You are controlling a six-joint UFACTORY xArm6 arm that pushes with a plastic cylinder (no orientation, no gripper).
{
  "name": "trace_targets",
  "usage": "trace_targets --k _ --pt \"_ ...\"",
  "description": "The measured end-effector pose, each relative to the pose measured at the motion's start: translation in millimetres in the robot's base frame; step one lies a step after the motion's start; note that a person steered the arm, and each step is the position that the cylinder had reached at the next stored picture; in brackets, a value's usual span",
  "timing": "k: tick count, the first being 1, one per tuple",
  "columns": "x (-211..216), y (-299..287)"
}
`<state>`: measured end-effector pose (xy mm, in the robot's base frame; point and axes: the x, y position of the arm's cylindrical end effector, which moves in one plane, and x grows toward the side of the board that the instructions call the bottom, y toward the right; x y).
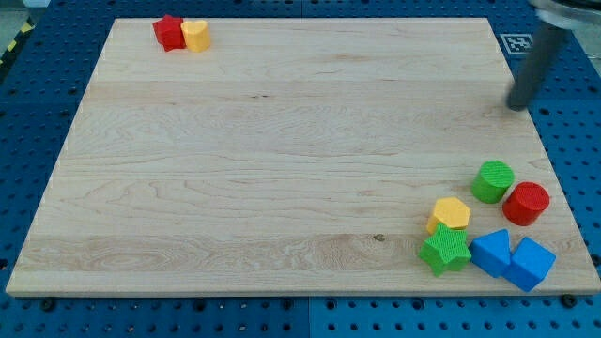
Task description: Push the green circle into the bottom right side of the yellow heart
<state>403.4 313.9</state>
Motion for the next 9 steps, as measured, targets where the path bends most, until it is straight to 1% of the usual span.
trace_targets --k 1,2,3,4,5,6,7,8,9 --pt "42.3 31.4" --pt "95.2 17.9" --pt "125.4 -14.0" --pt "124.1 -79.9" --pt "103.3 -160.7" --pt "63.8 -242.8" --pt "51.3 -278.0" --pt "70.0 -256.7" --pt "92.4 -200.7"
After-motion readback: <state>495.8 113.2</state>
